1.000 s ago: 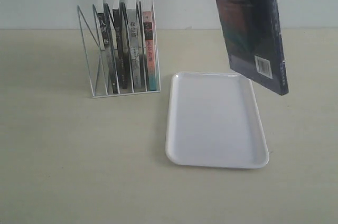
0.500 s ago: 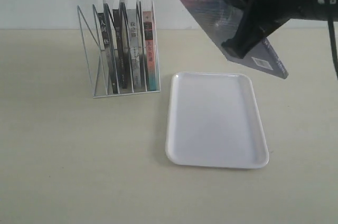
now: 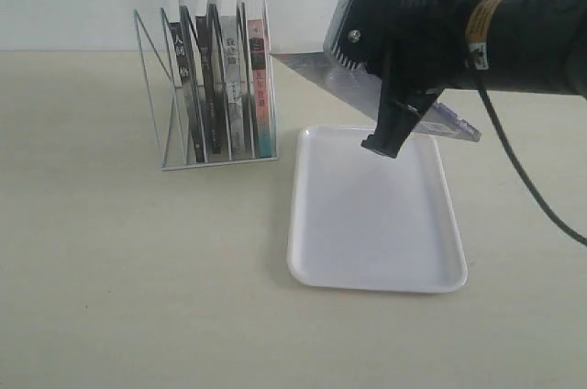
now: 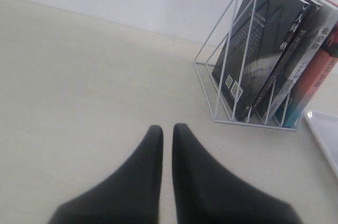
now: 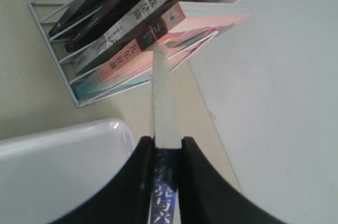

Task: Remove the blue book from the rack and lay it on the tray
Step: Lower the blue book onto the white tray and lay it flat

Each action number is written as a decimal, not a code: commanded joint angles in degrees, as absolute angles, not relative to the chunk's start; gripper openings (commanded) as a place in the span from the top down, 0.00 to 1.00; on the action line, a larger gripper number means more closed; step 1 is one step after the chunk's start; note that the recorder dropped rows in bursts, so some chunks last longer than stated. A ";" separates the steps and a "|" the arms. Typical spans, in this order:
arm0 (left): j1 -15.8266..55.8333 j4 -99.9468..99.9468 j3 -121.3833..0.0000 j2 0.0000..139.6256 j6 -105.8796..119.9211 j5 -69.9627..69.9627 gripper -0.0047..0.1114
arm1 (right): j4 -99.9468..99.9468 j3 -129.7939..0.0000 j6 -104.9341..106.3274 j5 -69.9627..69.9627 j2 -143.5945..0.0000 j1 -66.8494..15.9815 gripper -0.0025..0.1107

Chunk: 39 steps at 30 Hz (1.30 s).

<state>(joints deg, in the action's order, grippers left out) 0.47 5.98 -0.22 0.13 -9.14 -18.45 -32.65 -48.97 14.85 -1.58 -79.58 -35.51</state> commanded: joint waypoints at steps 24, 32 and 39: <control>0.66 6.04 0.00 0.00 -8.88 -17.91 0.91 | -25.43 -49.13 2.99 -12.75 -85.80 -37.77 0.98; 0.66 6.04 0.00 0.00 -8.88 -17.91 0.91 | -18.70 -49.13 2.99 -21.10 -85.80 -37.77 0.98; 0.66 6.04 0.00 0.00 -8.88 -17.91 0.91 | -9.26 -49.13 5.70 -27.15 -83.08 -37.77 0.98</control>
